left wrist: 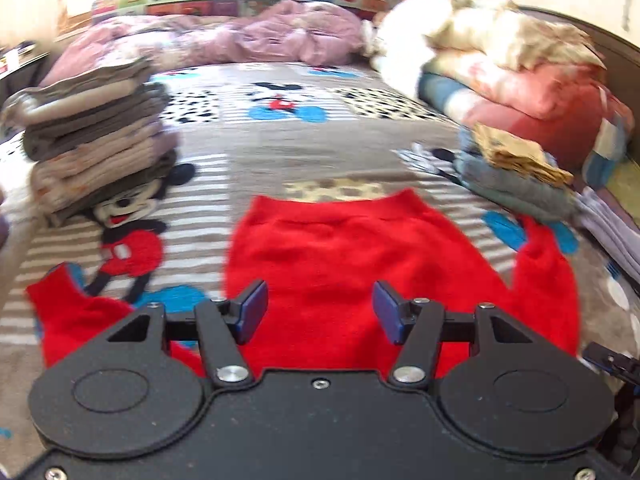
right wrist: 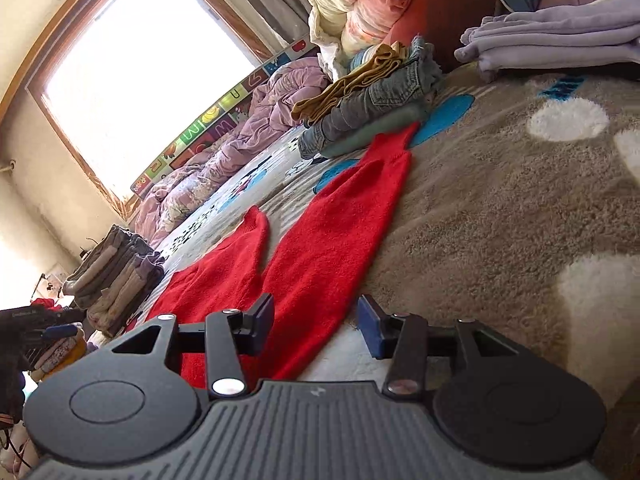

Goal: Fold clothes
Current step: 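Move the left gripper to a red sleeve and grasp it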

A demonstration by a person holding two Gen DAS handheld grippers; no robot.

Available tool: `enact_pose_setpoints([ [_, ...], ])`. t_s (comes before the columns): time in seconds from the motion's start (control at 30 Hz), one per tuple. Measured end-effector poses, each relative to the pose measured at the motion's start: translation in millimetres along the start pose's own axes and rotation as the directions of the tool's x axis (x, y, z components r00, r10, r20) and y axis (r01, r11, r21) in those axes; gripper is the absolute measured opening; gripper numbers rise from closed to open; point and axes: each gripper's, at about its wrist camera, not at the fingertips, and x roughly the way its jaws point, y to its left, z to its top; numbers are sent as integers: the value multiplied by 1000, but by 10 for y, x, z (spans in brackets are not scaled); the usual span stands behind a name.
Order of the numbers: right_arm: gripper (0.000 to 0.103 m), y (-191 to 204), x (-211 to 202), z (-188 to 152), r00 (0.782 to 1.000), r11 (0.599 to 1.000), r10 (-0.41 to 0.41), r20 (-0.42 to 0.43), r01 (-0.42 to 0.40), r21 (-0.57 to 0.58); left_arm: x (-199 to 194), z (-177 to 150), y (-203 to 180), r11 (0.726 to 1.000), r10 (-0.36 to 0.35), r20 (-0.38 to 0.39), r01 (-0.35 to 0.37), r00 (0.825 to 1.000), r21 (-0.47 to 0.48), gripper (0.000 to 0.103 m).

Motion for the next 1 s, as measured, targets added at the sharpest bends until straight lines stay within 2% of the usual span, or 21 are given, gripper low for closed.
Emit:
enact_pose_setpoints([
  [0.1, 51, 29, -16, -15, 1000, 999, -5, -27, 4, -47, 196, 84, -699, 991, -72, -30, 75, 997, 112, 64],
  [0.23, 52, 93, -37, -51, 998, 993, 5, -64, -12, -116, 499, 168, -1551, 960, -159, -83, 173, 984, 220, 64],
  [0.4, 52, 131, -29, -107, 996, 987, 0, -85, -14, -160, 953, 246, -2417, 914, -186, -174, 235, 967, 330, 64],
  [0.47, 53, 149, -27, -123, 996, 985, 8, -94, -24, -168, 1157, 290, -2709, 900, -169, -212, 239, 963, 365, 63],
  [0.53, 68, 168, -10, -142, 994, 982, 37, -103, -55, -179, 1342, 321, -2936, 895, -132, -247, 223, 960, 387, 56],
  [0.57, 70, 185, 3, -161, 993, 979, 50, -109, -70, -190, 1433, 325, -3035, 892, -120, -269, 223, 956, 393, 54],
  [0.7, 73, 286, 43, -223, 993, 958, 30, -111, -60, -280, 1692, 301, -3328, 880, -57, -317, 197, 947, 432, 45],
  [0.8, 73, 292, 49, -227, 993, 955, 33, -114, -65, -290, 1869, 260, -3462, 874, 8, -340, 159, 940, 460, 38],
  [0.87, 73, 281, 49, -219, 992, 956, 40, -116, -72, -283, 1975, 227, -3529, 869, 65, -339, 113, 938, 481, 35],
  [1.0, 73, 263, 70, -204, 993, 960, 50, -111, -78, -269, 2088, 211, -3667, 842, 159, -272, 13, 949, 539, 33],
])
